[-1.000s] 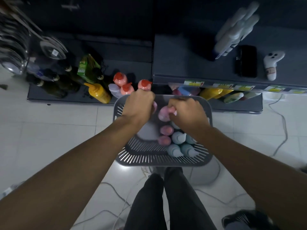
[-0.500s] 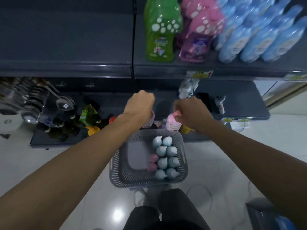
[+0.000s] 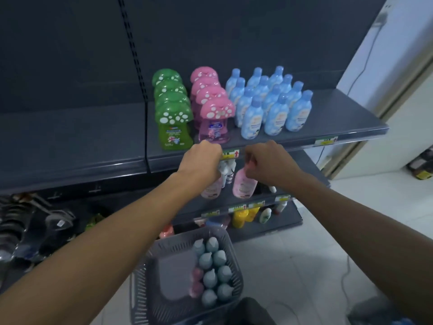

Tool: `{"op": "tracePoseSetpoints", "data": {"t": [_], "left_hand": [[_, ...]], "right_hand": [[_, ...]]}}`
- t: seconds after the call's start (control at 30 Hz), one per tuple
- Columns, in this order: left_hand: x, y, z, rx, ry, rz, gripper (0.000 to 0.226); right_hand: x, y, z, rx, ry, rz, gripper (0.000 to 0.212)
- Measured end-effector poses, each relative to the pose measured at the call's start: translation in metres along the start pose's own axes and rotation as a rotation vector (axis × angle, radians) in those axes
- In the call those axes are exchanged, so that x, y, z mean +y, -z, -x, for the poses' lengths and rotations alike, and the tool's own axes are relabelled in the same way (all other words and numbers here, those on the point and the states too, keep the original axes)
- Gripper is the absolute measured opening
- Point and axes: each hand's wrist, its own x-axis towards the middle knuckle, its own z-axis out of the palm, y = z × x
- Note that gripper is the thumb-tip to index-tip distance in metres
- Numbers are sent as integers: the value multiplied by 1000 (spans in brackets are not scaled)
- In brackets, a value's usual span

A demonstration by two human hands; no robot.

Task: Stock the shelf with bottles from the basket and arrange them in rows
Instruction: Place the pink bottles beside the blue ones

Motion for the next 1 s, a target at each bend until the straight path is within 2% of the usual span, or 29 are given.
{"op": "tracePoseSetpoints", "data": {"t": [0.43, 0.67, 0.83, 1.0], "left_hand": [[107, 38, -76, 42, -94, 109, 18], [185, 46, -144, 60, -97, 214, 15], [231, 52, -191, 124, -101, 204, 18], [262, 55, -232, 139, -75, 225, 10]], "right_hand": [[125, 95, -11, 36, -124, -4, 12], [225, 134, -51, 112, -15, 7, 10], [283, 154, -94, 61, 18, 16, 15], [323, 167, -132, 39, 78, 4, 14]]}}
